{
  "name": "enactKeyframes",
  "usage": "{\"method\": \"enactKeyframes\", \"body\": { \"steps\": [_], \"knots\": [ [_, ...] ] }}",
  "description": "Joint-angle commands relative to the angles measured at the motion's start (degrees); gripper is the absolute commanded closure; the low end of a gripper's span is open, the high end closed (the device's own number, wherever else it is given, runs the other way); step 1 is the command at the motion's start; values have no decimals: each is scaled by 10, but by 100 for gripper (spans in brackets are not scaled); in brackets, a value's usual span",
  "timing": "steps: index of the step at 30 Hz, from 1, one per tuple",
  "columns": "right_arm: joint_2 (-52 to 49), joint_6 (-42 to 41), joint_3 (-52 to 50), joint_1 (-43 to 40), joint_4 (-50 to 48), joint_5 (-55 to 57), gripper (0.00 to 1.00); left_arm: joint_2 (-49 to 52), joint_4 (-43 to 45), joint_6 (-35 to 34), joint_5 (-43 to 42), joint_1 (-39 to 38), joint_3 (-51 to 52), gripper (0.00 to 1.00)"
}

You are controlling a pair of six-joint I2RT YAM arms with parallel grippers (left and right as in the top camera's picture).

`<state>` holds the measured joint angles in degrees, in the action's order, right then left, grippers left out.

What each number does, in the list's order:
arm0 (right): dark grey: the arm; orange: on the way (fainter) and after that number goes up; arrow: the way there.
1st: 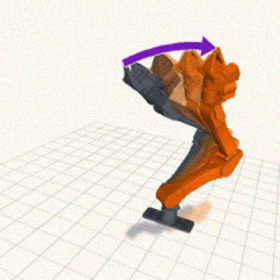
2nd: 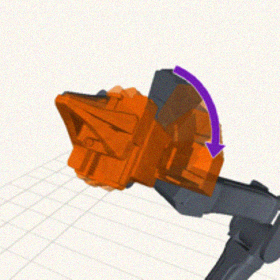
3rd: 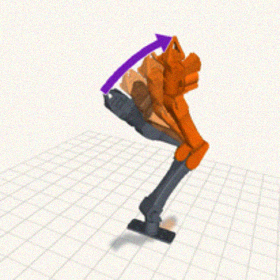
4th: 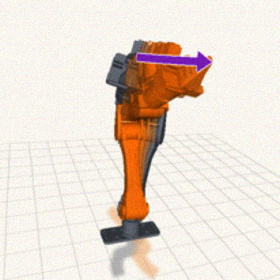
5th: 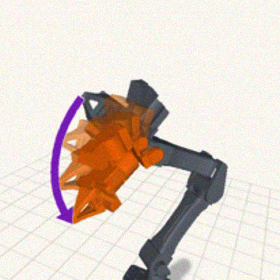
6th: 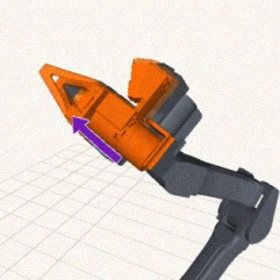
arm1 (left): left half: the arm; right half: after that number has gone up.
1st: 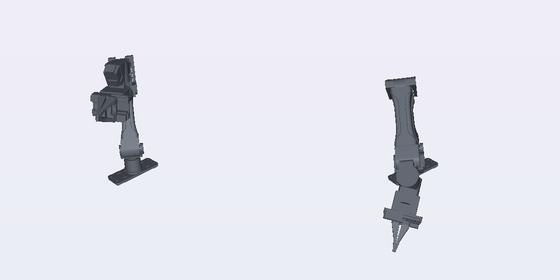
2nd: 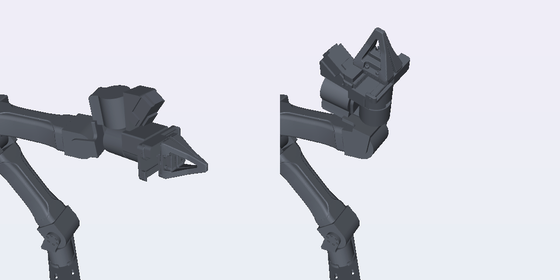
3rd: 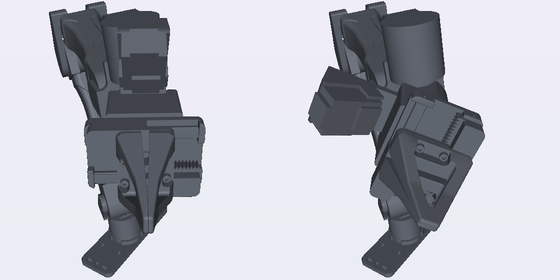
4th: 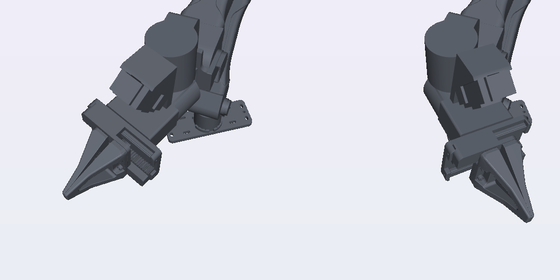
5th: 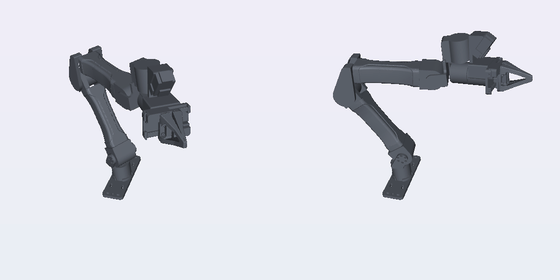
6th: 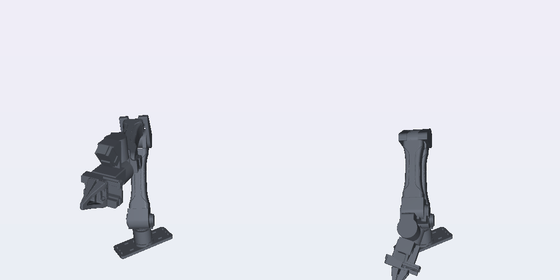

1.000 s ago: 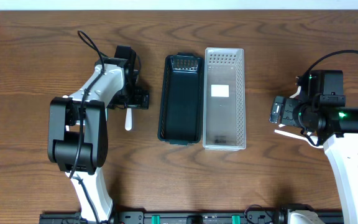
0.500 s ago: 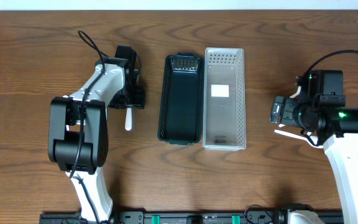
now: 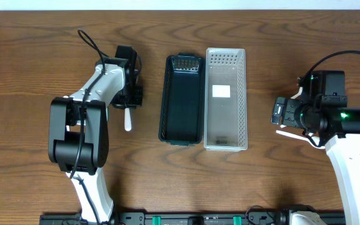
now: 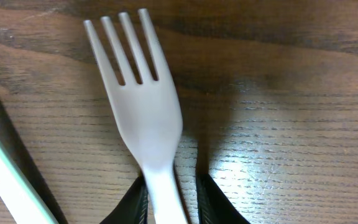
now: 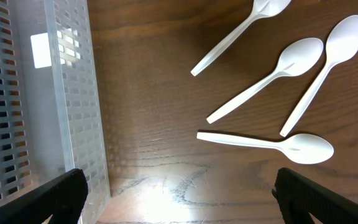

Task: Pack container
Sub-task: 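Reach the left gripper to the white fork and grasp it, then carry the white fork with the left gripper into the black basket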

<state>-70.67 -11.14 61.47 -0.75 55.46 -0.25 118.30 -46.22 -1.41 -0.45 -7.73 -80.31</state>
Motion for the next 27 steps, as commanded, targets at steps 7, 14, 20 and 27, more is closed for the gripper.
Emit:
{"method": "enactKeyframes", "body": {
  "steps": [7,14,20,27],
  "knots": [
    [1,-6,14,4,1,-2,1,19,-1,3,-4,-1,-3,90],
    [1,-6,14,4,1,-2,1,17,-2,3,-3,-1,-3,94],
    [1,-6,14,4,1,-2,1,-7,-1,3,-3,-1,-3,94],
    [1,-6,14,4,1,-2,1,-114,-17,3,-3,-3,-3,94]
  ]
}}
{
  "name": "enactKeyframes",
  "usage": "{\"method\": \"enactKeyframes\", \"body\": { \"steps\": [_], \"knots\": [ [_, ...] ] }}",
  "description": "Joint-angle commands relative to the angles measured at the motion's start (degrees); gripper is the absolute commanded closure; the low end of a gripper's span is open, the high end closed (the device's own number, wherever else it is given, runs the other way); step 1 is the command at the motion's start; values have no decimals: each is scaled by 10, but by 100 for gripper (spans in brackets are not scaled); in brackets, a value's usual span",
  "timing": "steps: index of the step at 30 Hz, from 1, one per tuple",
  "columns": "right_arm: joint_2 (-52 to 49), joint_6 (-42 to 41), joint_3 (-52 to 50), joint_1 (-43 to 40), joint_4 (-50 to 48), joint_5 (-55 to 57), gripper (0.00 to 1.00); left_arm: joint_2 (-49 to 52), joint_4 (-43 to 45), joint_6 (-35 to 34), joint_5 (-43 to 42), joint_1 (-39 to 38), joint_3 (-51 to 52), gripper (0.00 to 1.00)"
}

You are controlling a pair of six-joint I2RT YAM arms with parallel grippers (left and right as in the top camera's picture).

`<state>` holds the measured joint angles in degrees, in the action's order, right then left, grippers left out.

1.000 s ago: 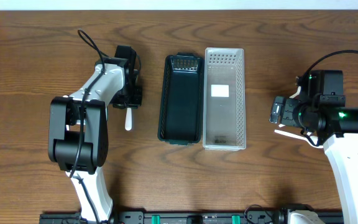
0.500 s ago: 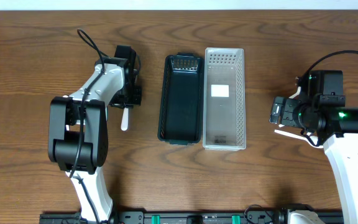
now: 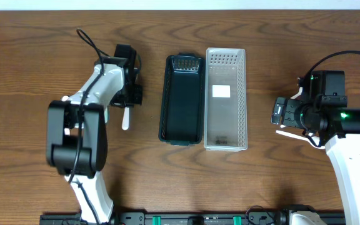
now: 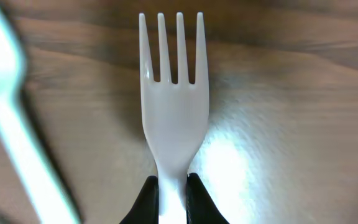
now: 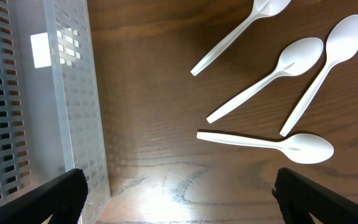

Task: Pack container
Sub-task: 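Carry the white fork with the left gripper into the black basket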

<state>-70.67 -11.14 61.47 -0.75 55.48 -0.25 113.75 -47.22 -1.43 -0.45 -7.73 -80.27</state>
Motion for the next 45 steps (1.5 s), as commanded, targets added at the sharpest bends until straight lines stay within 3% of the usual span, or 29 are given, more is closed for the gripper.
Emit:
{"method": "enactKeyframes", "body": {
  "steps": [1,8,12,19,37,40,45],
  "knots": [
    [1,-6,14,4,0,-2,1,-97,-13,3,-3,-5,-3,94],
    [1,-6,14,4,0,-2,1,-245,-17,-2,-3,-59,-3,94],
    [1,-6,14,4,0,-2,1,-265,6,-54,-3,-132,-3,94],
    [1,-6,14,4,0,-2,1,-211,97,-90,-3,-232,-3,94],
    [1,-6,14,4,4,-2,1,-13,94,-114,-34,-234,-3,93],
    [1,-5,14,4,7,-2,1,-7,90,-113,-34,-233,-3,69],
    [1,-3,14,4,7,-2,1,-21,90,-106,-23,-221,-5,64]
  ]
}}
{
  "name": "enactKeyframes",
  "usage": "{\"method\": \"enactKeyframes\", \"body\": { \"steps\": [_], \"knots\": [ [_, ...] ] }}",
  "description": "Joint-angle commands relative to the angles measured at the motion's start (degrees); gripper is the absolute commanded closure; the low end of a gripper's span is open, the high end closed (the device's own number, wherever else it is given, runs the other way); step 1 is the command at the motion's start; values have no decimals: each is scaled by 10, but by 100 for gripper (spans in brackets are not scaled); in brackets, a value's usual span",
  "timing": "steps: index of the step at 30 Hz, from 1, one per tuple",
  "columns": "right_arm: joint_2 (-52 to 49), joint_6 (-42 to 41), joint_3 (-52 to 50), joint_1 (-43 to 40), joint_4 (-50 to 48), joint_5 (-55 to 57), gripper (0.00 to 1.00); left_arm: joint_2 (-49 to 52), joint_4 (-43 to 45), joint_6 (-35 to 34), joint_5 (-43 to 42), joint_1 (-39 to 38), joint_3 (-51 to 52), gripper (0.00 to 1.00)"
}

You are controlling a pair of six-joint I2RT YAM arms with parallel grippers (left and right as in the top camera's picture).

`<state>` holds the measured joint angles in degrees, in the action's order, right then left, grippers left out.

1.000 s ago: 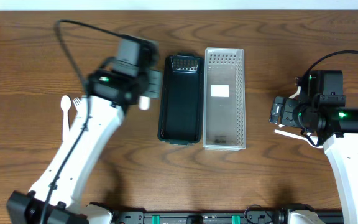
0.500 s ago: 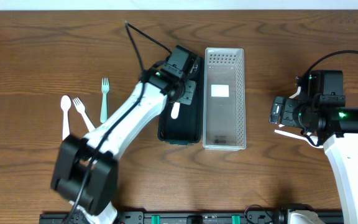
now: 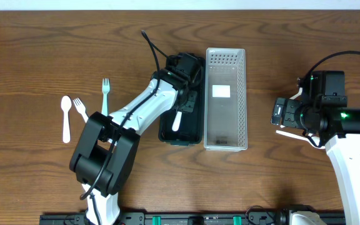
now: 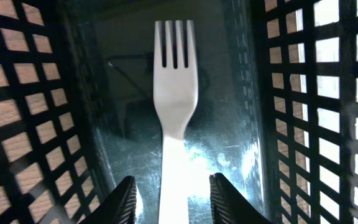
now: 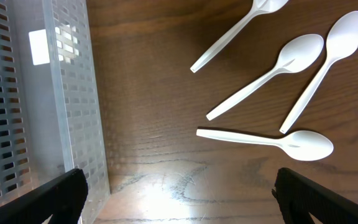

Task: Pack container
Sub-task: 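Carry the white fork with the left gripper into the black basket, then open the left gripper and withdraw toward the remaining forks, then grasp the pale-green fork with the left gripper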

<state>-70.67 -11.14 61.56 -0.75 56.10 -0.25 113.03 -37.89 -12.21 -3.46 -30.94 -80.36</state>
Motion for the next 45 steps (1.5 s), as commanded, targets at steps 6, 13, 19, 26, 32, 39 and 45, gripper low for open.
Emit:
{"method": "enactKeyframes", "body": {
  "steps": [6,13,19,26,32,39,45],
  "knots": [
    [1,1,13,4,1,-2,1,-102,-46,52,32,29,-58,46],
    [1,1,13,4,0,-2,1,-252,-98,92,181,60,-104,13],
    [1,1,13,4,1,-2,1,-283,-164,92,181,200,-100,12],
    [1,0,13,4,1,-2,1,-184,-182,92,86,329,-90,11],
    [1,0,13,4,1,-2,1,-68,-162,103,73,344,-90,9],
    [1,0,13,4,2,-2,1,27,-153,107,55,344,-90,9],
    [1,1,13,4,3,-2,1,66,-152,133,27,344,-90,10]
  ]
}}
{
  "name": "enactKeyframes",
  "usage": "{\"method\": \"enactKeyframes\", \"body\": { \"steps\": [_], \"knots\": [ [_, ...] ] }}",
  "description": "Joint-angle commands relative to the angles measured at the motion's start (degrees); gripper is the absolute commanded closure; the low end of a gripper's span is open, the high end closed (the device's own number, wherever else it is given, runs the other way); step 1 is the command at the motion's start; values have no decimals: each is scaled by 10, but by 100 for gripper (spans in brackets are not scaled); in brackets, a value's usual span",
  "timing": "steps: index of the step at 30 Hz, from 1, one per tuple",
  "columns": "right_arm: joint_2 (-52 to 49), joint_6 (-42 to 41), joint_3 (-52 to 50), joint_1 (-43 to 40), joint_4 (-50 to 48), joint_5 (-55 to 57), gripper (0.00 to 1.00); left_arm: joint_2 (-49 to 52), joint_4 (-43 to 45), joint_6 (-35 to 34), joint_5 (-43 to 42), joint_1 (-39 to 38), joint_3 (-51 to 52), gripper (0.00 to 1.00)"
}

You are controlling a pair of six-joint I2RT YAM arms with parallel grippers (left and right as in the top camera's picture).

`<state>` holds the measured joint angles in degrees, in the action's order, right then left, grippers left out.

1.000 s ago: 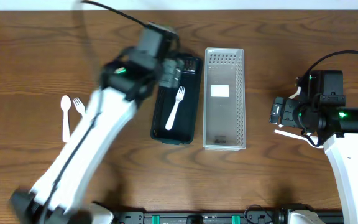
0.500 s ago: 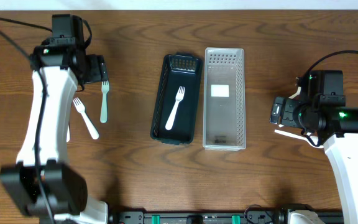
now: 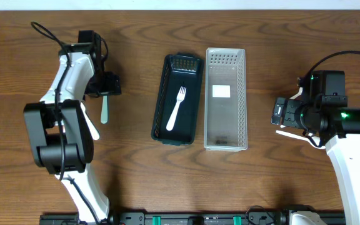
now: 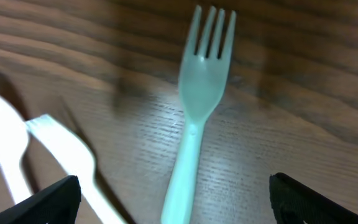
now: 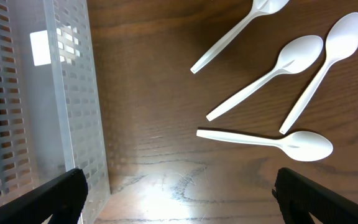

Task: Pack container
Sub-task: 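Grasp the pale-green fork with the left gripper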

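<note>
A white fork [image 3: 176,109] lies inside the black basket [image 3: 157,107]. Beside it stands the clear slotted basket [image 3: 243,94], holding nothing but a white label. On the wood at the left lies a pale green fork [image 4: 199,118], tines pointing away. My left gripper [image 4: 174,190] hangs wide open over its handle, a finger far out on each side. Several white spoons [image 5: 272,74] lie on the table to the right. My right gripper [image 5: 179,190] is open above bare wood between them and the clear basket's wall [image 5: 73,93].
A white fork [image 4: 67,158] and a white spoon lie just left of the green fork, blurred. In the overhead view the right arm [image 3: 330,119] covers most of the spoons. The left arm [image 3: 67,106] stretches along the table's left side.
My left gripper was open inside the black basket over the white fork; it is now open above the green fork at the left. The black basket's near end sits slightly further left.
First my left gripper's fingers stood either side of the white fork's handle on the table, then they were shut on it. Later the fork lay in the black basket under the open gripper. It now rests there alone. The right arm has stayed put throughout.
</note>
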<state>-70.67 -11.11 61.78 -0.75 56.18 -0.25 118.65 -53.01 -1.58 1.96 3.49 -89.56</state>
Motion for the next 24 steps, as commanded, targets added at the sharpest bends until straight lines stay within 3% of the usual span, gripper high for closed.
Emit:
{"method": "enactKeyframes", "body": {
  "steps": [1,9,24],
  "knots": [
    [1,0,10,4,2,-2,1,13,-1,32,-33,0,2,10],
    [1,1,10,4,2,-2,1,20,3,78,-43,2,2,10],
    [1,1,10,4,7,-2,1,63,9,69,-43,7,2,10]
  ]
}}
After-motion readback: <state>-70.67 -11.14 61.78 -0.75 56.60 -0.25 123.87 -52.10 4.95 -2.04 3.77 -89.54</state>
